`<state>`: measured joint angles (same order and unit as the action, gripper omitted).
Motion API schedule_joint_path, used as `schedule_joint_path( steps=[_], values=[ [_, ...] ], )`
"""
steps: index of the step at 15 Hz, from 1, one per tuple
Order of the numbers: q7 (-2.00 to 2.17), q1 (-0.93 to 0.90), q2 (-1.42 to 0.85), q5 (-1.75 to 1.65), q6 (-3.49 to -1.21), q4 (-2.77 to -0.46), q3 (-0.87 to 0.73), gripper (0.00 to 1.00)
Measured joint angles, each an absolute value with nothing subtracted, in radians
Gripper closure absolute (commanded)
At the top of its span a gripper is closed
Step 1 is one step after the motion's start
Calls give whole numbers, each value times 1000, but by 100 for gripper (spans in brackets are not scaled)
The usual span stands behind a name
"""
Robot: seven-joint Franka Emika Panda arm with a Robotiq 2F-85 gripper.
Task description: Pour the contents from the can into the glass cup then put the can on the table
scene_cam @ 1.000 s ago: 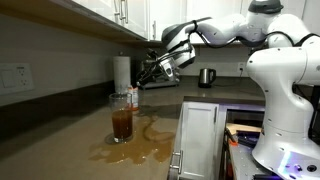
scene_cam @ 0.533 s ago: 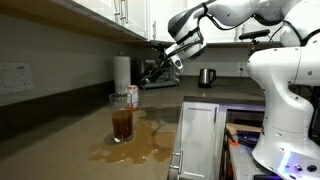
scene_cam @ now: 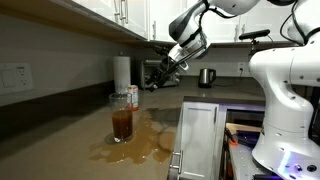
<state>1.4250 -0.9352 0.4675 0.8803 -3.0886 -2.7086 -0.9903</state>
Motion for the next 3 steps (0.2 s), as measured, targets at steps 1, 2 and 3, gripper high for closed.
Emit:
schedule_joint_path(
  steps=[1,2,3],
  values=[
    [1425,-935,465,880,-3089,-2709,-989,0],
    [1425,-935,465,880,-3089,-2709,-989,0],
    [1425,-935,465,880,-3089,-2709,-989,0]
  ],
)
